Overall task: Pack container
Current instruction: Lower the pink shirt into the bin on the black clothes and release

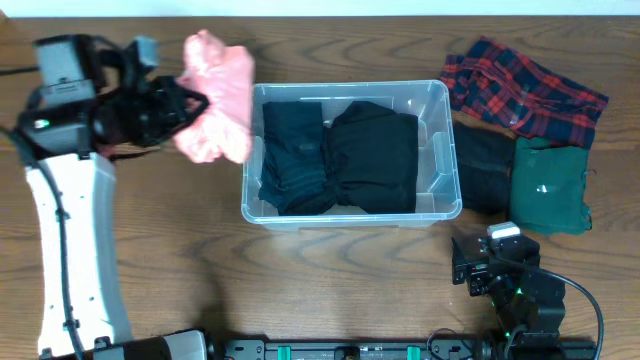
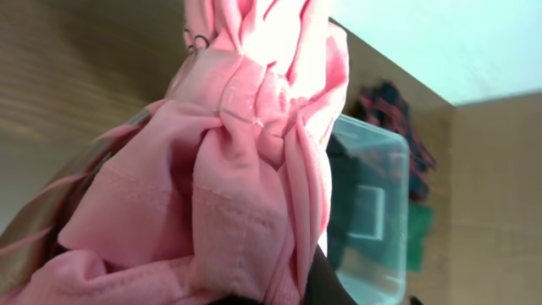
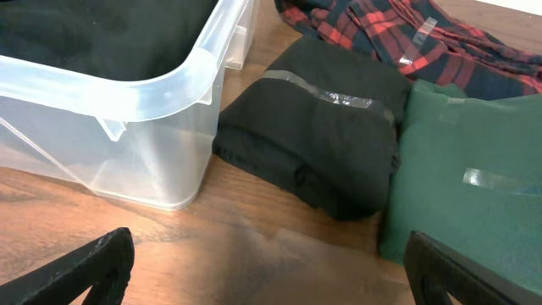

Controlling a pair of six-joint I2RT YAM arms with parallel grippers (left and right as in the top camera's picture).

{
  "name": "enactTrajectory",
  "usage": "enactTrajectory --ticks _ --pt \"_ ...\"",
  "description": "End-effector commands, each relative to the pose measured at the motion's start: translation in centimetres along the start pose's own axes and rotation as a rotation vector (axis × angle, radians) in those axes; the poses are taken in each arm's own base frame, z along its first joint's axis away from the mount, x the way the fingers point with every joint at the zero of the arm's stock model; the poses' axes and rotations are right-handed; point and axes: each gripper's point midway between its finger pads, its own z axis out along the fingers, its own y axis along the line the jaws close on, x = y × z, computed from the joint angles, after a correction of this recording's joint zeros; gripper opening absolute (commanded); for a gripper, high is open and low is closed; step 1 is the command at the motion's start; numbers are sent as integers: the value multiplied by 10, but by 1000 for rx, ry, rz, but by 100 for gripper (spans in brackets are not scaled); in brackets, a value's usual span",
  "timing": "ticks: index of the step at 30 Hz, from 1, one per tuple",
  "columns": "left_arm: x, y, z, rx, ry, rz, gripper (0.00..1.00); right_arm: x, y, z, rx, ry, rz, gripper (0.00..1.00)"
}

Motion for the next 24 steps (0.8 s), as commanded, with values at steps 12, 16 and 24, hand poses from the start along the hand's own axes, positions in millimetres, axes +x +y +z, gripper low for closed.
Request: enactTrajectory --ticks 12,16,24 --pt "69 -99 99 -15 7 -42 6 1 -2 0 11 -1 -6 99" --pt "96 -109 128 -17 28 -42 6 1 -2 0 11 -2 -6 99" --pt "125 -81 176 -79 48 -116 6 1 -2 0 11 -1 -6 99"
